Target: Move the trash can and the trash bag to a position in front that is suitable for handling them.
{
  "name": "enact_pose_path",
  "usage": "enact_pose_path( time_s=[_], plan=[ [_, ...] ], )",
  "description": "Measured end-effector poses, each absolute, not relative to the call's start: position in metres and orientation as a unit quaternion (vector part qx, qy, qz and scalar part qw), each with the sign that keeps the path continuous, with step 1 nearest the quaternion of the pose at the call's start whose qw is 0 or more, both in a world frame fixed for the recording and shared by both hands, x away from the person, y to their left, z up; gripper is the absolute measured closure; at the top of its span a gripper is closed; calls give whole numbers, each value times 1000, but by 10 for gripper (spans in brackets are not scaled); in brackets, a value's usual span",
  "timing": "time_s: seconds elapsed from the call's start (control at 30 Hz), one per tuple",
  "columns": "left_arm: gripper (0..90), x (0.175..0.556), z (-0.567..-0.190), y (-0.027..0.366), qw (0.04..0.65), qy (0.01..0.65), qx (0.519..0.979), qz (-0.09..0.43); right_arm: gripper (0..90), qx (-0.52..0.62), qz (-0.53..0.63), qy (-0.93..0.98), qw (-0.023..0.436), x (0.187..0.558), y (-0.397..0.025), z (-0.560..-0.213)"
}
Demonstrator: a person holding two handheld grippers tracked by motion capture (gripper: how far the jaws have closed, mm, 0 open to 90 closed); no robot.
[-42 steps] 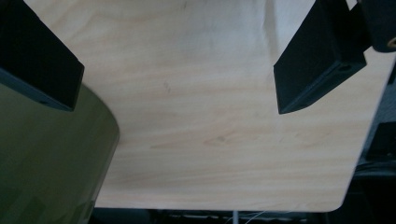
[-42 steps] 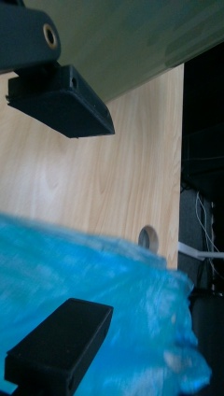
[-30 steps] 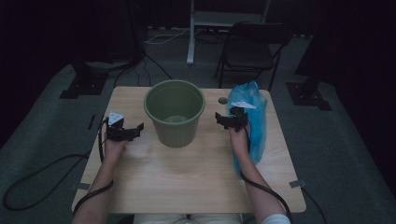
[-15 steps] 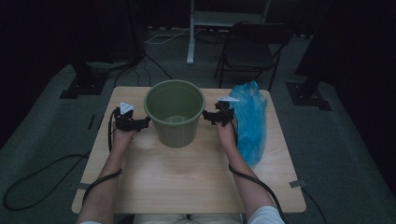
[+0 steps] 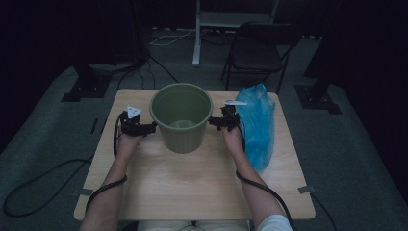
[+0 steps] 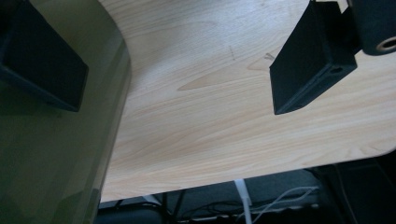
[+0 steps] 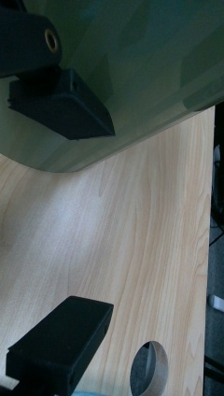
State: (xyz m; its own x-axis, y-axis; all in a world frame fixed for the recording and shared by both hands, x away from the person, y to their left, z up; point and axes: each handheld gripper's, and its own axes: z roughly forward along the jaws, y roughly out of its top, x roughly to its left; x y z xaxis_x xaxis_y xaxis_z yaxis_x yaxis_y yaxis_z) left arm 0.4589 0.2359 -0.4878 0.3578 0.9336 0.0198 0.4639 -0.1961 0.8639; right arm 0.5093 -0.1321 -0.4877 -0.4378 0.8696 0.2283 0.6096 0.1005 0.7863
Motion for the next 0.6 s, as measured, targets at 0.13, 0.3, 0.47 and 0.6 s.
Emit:
enact_pose_path(
  time_s=[0.13, 0.3, 0.47, 0.6],
  plan=[
    [49, 454, -487, 234, 405, 485, 720, 288, 134, 503, 436, 732, 148, 505, -134, -487],
    [49, 445, -487, 230, 407, 480, 724, 282, 140, 507, 429, 735, 138, 498, -139, -486],
    [49, 435, -487, 228, 407, 475, 729, 279, 144, 495, 424, 744, 145, 488, -142, -484],
    [50, 427, -487, 225, 407, 473, 730, 277, 146, 493, 426, 747, 130, 480, -147, -484]
  ],
)
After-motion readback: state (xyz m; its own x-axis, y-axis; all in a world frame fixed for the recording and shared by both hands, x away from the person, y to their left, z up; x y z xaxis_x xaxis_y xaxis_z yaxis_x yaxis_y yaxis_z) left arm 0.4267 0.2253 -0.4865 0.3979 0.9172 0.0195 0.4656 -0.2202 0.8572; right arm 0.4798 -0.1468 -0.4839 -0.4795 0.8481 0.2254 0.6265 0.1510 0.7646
